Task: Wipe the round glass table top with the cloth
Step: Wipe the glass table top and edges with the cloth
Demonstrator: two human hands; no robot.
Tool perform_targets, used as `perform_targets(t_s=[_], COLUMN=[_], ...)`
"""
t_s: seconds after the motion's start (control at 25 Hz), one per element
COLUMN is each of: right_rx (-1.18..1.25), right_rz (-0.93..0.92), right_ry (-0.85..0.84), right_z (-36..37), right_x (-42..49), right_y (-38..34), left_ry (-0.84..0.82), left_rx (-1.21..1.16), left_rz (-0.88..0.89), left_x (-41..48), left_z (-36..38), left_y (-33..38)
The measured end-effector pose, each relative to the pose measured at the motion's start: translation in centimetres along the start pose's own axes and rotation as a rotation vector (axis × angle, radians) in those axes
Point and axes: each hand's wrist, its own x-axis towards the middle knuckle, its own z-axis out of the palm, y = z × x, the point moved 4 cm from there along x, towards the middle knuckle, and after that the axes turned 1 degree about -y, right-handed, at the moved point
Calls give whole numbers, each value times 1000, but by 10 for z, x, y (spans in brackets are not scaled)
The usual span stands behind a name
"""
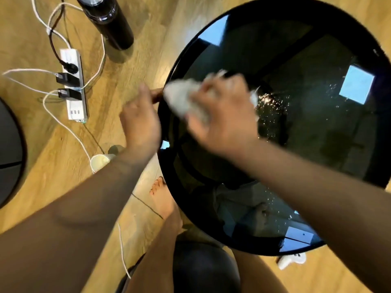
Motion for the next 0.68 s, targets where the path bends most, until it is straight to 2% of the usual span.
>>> perform_targets(t_s=[0.08,0.16,0.24,0.28,0.36,0.4,0.48,0.56,0.6,0.64,0.68], right_rx=[167,142,15,-55,-112,-95,127,5,-106,-145,-138], right_rz=[-284,-517,-677,-669,-529,-465,-339,145,297,247,111], right_ry=[-200,-380,-347,-266,-51,-54,-214,-124,-55,14,61], right_z=[17,27,26,20,-3,-9,-12,-12,-14,-7,1], right_x=[-71,-100,-70,-42,20,46,79,89,79,60,30], right_y=[-46,-51,-29,-17,-2,8,26,53,53,42,22], left_ry=[-121,-196,-199,-189,-174,-179,-201,-241,-243,-225,-201], left_rx=[-55,-18,-97,-143,-219,-236,-272,-267,-250,-235,-199], left_rz=[0,63,32,2,-70,-95,-112,-71,-57,-38,-2], left_x=[22,25,20,18,21,23,24,20,18,16,15], left_z=[-3,0,7,10,8,6,4,8,8,7,7], left_y=[11,21,21,18,12,11,10,8,7,7,9])
